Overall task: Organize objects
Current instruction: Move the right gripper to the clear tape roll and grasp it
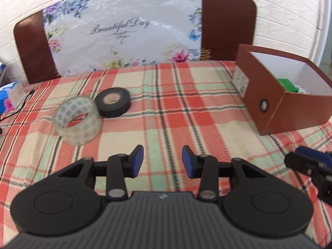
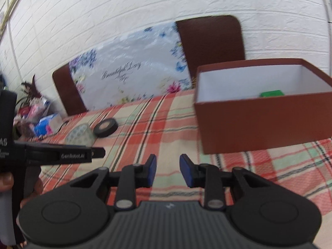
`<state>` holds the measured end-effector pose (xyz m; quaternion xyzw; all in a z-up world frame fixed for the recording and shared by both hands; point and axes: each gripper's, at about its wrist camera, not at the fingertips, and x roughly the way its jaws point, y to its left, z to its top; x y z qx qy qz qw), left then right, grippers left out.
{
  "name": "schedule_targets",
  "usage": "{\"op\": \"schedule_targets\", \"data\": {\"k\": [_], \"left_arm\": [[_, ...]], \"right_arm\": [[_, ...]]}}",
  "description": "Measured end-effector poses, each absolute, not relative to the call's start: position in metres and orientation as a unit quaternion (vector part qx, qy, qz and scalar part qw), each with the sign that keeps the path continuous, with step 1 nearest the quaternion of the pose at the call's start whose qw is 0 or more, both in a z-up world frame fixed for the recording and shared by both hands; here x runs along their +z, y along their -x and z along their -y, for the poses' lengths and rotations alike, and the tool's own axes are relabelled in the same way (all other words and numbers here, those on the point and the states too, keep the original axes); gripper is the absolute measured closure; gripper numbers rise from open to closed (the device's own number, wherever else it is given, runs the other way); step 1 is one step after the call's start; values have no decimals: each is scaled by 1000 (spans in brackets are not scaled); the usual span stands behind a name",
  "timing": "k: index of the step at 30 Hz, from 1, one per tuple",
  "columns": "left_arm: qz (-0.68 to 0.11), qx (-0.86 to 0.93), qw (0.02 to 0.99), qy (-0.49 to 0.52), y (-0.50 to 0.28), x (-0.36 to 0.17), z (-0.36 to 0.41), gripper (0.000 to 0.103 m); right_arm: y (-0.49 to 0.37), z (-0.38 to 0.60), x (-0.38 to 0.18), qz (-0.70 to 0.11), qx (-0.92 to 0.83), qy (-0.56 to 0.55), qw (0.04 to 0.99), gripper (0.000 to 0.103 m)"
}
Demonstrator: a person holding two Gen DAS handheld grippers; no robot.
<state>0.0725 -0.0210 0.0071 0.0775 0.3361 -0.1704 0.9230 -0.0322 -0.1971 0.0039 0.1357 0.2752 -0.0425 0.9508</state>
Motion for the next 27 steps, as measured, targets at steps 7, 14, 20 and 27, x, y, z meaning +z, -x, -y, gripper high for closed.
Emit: {"op": "schedule_targets", "data": {"k": [7, 14, 20, 27], "left_arm": [[-331, -138, 933, -1, -96, 6, -58, 60], [-341, -39, 937, 64, -164, 20, -135, 61], [-369, -49, 928, 36, -203, -5, -121, 60], [-395, -63, 916, 30, -211, -15, -104, 89]], "right_arm": [[20, 161, -24, -329, -2, -98, 939, 74], [12, 152, -39, -360, 9, -89, 929, 71], [9, 147, -42, -365, 11, -74, 928, 67], [7, 148, -42, -366, 11, -65, 928, 66]]}}
